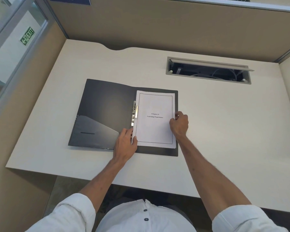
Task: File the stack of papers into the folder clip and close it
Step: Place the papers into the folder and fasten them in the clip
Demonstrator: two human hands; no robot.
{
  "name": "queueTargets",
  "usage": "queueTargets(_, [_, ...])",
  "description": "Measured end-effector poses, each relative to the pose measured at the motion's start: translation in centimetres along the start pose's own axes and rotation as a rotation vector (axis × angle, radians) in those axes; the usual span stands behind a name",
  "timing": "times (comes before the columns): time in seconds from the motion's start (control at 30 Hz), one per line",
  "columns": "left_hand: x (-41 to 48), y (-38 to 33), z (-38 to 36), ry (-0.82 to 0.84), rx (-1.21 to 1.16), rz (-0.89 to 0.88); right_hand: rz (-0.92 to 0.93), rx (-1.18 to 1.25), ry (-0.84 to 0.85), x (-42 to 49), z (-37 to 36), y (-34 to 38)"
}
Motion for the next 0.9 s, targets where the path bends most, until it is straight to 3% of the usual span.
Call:
queueTargets(0.4, [0.1,-0.2,0.2,0.015,0.024,0.005,0.0,-0.035,0.02,-0.5,0.1,0.6])
queueTargets(0.53, [0.8,0.0,1.2,-0.102,0.049,0.053,0.039,-0.031,-0.013,-0.8,0.6,0.8])
queueTargets(0.63, [1.9,-0.1,2.3,-0.182,0.058,0.054,0.192,-0.094,-0.038,-1.3,1.0,1.4])
queueTargets(0.77, [4.2,-0.8,3.1,-0.197,0.105,-0.016,0.495,-0.262,0.184,-2.5,-0.6,3.2])
queueTargets(0.9, [6.7,-1.7,3.3,-0.173,0.151,-0.095,0.647,-0.454,0.322,-3.7,-2.3,4.3])
Point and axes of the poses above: each hand's wrist, its own x-axis towards the middle knuckle, its own z-axis out of the back of the hand, y = z × x, the point moved 5 cm from there along x, towards the middle knuckle, and after that the axes turned 9 degrees about -y, right-handed, at the moved point
